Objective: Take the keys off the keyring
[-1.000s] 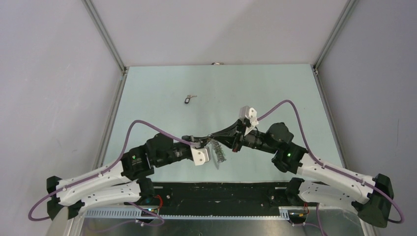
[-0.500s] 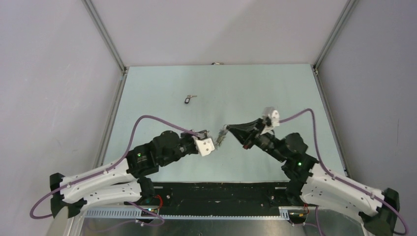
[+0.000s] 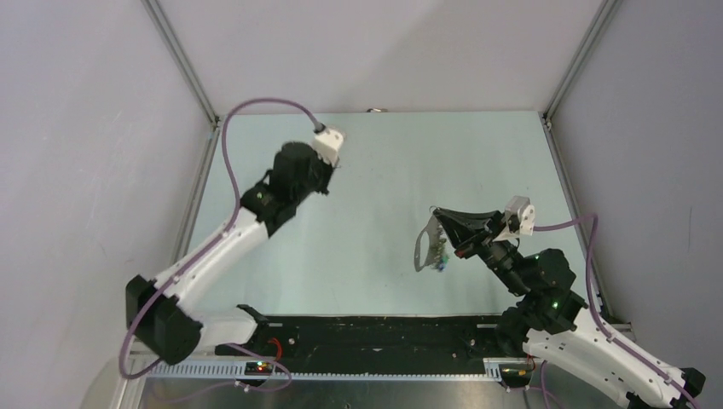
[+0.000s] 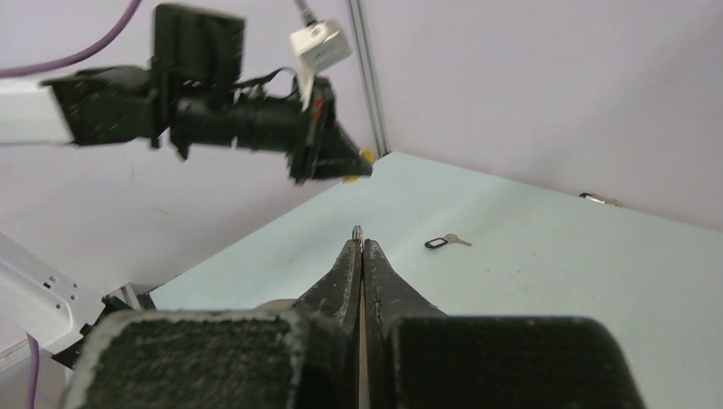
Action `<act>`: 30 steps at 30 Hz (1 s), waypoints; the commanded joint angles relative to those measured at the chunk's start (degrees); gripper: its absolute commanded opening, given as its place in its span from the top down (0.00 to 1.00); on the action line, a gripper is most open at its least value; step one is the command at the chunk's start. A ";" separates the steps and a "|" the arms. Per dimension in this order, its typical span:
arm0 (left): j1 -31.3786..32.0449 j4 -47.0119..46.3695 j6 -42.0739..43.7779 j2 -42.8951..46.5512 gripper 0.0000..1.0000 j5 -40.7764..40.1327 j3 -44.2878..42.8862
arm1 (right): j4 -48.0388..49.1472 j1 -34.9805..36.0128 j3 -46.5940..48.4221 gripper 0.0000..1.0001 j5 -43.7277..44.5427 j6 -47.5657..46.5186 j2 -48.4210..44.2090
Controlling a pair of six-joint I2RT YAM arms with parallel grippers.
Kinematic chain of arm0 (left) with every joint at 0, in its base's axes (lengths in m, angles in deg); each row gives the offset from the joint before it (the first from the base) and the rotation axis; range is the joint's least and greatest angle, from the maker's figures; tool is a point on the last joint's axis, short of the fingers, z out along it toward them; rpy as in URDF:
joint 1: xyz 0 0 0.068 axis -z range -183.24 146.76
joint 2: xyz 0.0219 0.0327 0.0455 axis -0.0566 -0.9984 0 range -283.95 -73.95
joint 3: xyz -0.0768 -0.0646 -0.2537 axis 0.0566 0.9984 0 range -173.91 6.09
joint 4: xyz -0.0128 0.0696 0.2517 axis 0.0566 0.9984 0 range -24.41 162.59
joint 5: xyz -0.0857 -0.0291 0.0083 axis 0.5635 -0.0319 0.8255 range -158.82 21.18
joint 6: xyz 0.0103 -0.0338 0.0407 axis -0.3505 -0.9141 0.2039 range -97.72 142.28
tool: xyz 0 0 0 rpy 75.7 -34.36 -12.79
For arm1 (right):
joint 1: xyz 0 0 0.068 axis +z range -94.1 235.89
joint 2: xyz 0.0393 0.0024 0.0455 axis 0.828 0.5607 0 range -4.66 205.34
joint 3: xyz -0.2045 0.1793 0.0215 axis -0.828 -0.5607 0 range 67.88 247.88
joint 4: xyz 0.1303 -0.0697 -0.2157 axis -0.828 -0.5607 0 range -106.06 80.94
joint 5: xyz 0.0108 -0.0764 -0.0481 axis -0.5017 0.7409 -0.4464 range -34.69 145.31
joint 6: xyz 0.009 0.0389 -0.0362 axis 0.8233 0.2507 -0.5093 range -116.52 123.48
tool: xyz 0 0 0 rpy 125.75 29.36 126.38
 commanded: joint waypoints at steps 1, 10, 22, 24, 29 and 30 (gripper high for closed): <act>-9.69 0.30 -13.38 -8.33 0.99 12.01 -9.64 | 1.13 -0.25 0.19 1.00 0.87 -1.68 -0.95; -19.69 1.30 -19.76 -32.27 0.91 19.14 -21.88 | 4.60 -0.47 0.54 1.00 -0.92 -1.56 0.59; -20.94 4.51 -24.25 -25.82 0.01 15.85 -20.82 | 3.40 -3.01 0.78 1.00 -0.41 -0.21 3.28; -20.95 6.76 -25.84 -20.51 0.00 14.58 -19.40 | 2.51 -4.11 0.89 1.00 -0.19 0.60 4.14; -20.95 9.24 -30.43 -10.55 0.00 15.13 -12.20 | -0.53 -7.43 1.06 1.00 0.12 4.20 7.84; -20.91 9.26 -30.90 -7.52 0.00 15.57 -9.36 | -0.93 -8.60 1.11 1.00 0.18 5.59 8.34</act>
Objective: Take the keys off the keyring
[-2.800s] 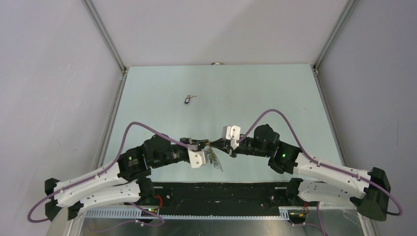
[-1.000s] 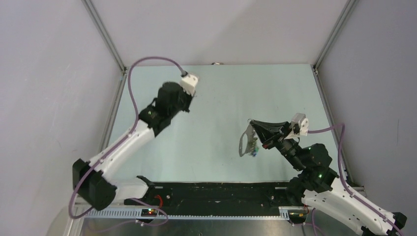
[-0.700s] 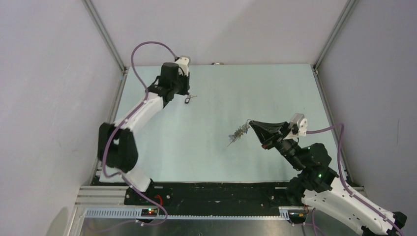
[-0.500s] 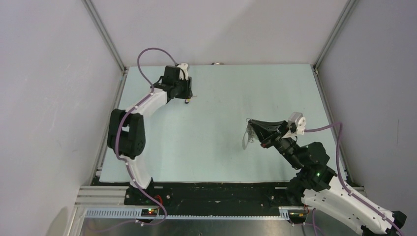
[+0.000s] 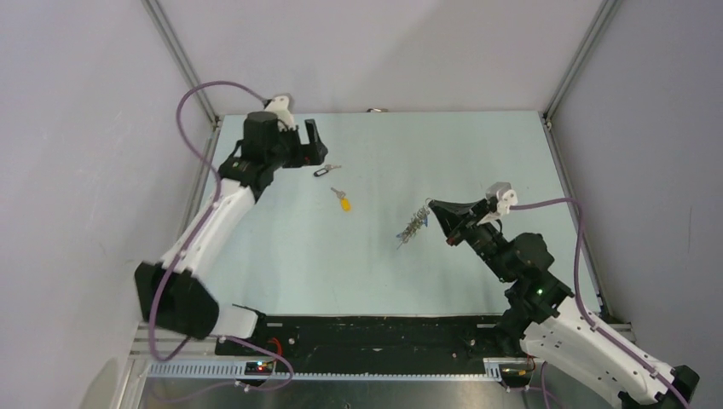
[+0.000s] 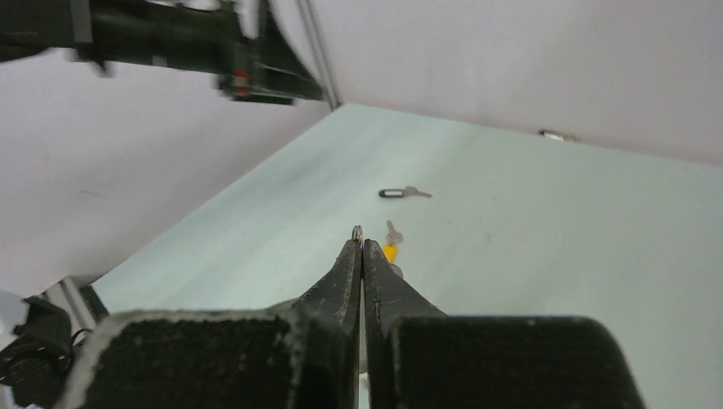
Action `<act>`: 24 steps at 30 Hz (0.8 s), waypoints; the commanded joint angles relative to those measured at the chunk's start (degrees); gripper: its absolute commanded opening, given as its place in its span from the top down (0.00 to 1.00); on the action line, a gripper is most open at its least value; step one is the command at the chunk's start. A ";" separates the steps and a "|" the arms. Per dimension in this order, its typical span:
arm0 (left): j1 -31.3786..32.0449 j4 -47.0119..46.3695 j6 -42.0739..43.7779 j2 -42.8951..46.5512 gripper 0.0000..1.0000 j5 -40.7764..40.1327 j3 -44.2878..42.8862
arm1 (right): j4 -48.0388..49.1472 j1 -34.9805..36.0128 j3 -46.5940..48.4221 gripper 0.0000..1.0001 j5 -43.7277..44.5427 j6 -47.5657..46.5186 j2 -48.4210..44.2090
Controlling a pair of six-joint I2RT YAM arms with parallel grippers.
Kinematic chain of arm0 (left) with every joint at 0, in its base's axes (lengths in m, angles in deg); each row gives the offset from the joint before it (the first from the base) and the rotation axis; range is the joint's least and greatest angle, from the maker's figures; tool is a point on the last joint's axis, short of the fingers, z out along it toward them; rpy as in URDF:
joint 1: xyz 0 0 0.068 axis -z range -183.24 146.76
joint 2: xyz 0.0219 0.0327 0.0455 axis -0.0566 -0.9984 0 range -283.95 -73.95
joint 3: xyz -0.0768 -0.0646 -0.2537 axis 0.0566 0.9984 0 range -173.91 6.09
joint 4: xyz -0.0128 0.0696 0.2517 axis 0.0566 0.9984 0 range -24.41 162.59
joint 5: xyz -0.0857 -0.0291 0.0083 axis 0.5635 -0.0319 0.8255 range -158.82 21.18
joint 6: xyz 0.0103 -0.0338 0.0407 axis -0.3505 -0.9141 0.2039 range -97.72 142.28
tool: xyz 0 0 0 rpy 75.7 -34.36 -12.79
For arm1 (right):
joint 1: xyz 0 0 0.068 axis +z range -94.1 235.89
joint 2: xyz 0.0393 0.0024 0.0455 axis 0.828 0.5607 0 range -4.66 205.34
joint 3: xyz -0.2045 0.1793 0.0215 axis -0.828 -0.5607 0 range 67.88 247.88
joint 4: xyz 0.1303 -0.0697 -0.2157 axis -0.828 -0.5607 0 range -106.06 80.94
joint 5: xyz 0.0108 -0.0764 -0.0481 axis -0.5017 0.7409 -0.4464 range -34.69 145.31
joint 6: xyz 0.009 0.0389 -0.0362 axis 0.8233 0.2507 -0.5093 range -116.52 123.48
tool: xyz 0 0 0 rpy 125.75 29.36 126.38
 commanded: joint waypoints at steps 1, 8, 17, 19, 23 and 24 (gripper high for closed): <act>0.04 2.19 -4.98 9.82 0.00 1.15 7.95 | -1.16 -3.27 1.17 1.00 0.55 4.71 2.82; 0.04 2.07 -2.24 22.87 0.00 0.72 20.60 | -0.53 -10.17 2.27 1.00 -0.63 6.73 9.42; -0.01 1.30 -3.90 28.87 0.00 -3.66 21.36 | -8.64 -19.85 27.30 0.03 -9.61 9.75 36.81; -0.02 1.23 -5.59 29.65 0.00 -5.29 21.01 | -12.67 -19.79 31.74 0.01 -10.07 9.30 38.69; -0.01 -0.11 -7.65 32.21 0.00 -6.78 21.88 | -17.67 -20.22 30.88 0.01 -6.18 8.31 35.16; 0.03 -0.38 -7.66 32.78 0.00 -6.90 22.20 | -19.02 -20.39 29.77 0.01 -5.66 7.90 32.89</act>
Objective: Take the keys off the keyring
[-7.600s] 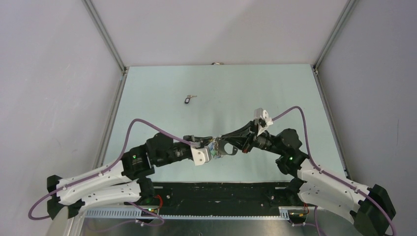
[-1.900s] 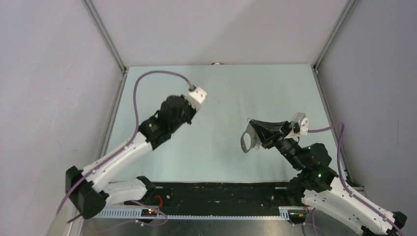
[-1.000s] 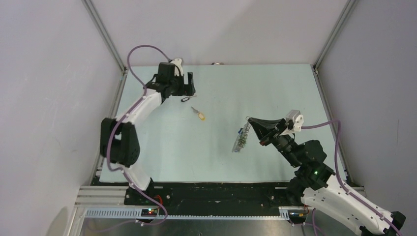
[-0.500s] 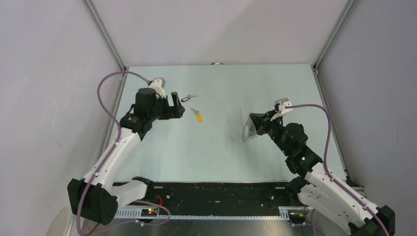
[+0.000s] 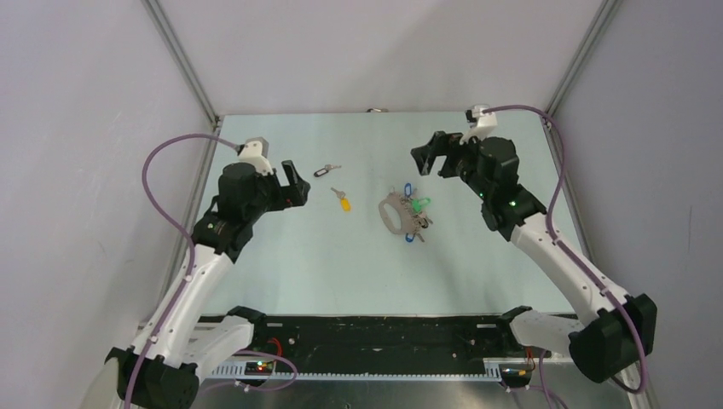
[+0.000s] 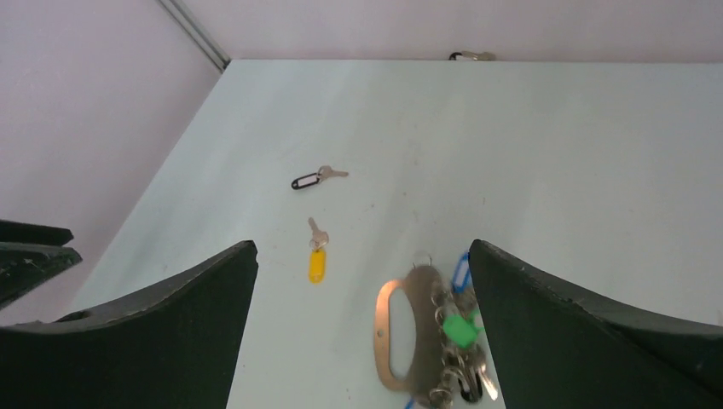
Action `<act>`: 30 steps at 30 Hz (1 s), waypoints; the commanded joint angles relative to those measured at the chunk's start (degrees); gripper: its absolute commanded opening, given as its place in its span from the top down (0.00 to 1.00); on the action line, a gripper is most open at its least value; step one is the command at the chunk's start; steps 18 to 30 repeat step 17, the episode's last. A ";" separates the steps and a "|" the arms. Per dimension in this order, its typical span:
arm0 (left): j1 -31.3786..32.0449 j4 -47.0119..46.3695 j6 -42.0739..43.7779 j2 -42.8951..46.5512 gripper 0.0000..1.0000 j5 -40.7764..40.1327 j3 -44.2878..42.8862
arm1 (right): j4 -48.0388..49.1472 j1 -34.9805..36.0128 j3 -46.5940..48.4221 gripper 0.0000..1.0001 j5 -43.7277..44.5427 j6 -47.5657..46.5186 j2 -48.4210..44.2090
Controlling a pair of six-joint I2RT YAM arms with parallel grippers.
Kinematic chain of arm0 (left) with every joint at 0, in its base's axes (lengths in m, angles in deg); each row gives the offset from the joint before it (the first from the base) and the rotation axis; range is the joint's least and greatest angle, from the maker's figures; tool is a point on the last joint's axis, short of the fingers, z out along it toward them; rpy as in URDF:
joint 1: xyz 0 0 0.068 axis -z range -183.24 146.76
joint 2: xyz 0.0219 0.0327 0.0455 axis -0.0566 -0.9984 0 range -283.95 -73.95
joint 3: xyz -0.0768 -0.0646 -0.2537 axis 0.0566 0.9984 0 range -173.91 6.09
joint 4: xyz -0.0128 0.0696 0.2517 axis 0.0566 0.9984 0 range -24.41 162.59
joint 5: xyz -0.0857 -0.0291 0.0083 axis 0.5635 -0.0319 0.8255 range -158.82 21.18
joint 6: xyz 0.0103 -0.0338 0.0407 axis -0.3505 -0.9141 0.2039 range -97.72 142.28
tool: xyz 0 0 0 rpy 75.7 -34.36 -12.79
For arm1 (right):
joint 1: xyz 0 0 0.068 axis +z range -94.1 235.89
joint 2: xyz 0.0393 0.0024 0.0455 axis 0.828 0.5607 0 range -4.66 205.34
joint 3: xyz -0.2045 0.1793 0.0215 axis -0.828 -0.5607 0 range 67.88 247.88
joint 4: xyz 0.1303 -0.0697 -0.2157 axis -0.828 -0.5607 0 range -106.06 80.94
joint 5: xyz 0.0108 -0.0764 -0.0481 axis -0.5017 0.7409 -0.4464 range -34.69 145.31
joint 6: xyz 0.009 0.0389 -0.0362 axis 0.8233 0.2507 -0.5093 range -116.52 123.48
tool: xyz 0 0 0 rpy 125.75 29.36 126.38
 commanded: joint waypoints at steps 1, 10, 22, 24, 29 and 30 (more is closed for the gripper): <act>0.00 -3.33 -2.61 4.00 0.00 -3.30 -0.41 | -7.96 -1.13 -0.76 0.01 4.26 -1.60 -6.82; -0.01 -5.91 -1.68 10.81 0.02 -9.34 2.49 | -9.77 -4.39 -16.30 0.00 10.42 -9.11 -32.47; -0.05 -7.69 -2.17 10.79 0.02 -5.97 2.91 | -9.81 -5.68 -23.52 0.00 14.38 -8.57 -38.86; -0.05 -7.69 -2.17 10.79 0.02 -5.97 2.91 | -9.81 -5.68 -23.52 0.00 14.38 -8.57 -38.86; -0.05 -7.69 -2.17 10.79 0.02 -5.97 2.91 | -9.81 -5.68 -23.52 0.00 14.38 -8.57 -38.86; -0.05 -7.69 -2.17 10.79 0.02 -5.97 2.91 | -9.81 -5.68 -23.52 0.00 14.38 -8.57 -38.86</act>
